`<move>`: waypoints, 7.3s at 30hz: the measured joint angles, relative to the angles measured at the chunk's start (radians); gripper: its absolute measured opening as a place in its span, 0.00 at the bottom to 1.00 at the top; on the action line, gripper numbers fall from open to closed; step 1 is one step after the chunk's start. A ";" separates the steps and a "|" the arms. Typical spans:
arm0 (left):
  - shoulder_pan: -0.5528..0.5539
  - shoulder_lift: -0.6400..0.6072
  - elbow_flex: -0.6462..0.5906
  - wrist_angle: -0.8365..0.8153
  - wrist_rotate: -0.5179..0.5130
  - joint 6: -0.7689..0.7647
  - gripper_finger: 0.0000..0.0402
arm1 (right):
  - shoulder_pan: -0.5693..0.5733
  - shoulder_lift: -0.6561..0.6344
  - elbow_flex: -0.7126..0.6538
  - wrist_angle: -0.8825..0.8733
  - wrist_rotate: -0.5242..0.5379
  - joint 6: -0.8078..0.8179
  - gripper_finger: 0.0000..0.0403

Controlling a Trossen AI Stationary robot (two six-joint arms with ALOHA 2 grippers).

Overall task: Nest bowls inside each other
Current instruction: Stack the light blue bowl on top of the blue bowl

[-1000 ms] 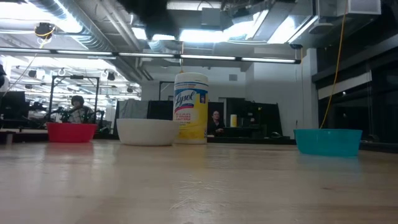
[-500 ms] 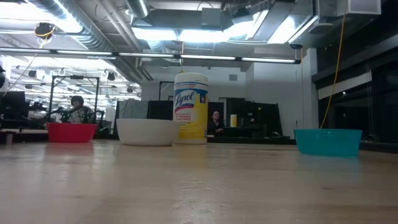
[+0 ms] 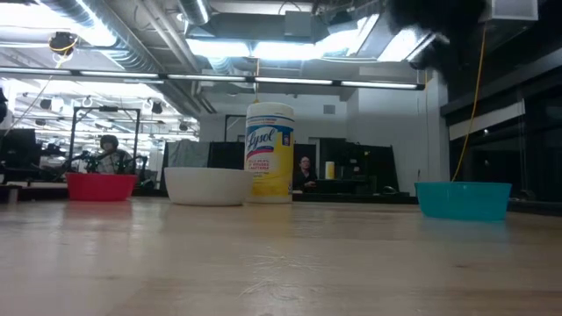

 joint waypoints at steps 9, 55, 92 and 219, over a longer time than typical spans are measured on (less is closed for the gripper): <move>-0.042 0.065 0.000 -0.209 -0.077 0.051 0.37 | 0.153 -0.194 -0.472 0.307 -0.158 0.354 0.53; 0.022 0.080 0.000 -0.313 0.023 0.175 0.37 | -0.044 0.153 -0.409 0.675 -0.012 0.283 0.43; 0.073 0.080 0.000 -0.306 0.097 0.228 0.37 | -0.106 0.113 -0.201 0.719 -0.105 0.263 0.00; 0.495 0.744 1.154 -1.012 0.020 0.744 0.37 | -0.012 0.423 0.701 0.141 1.184 -1.145 0.00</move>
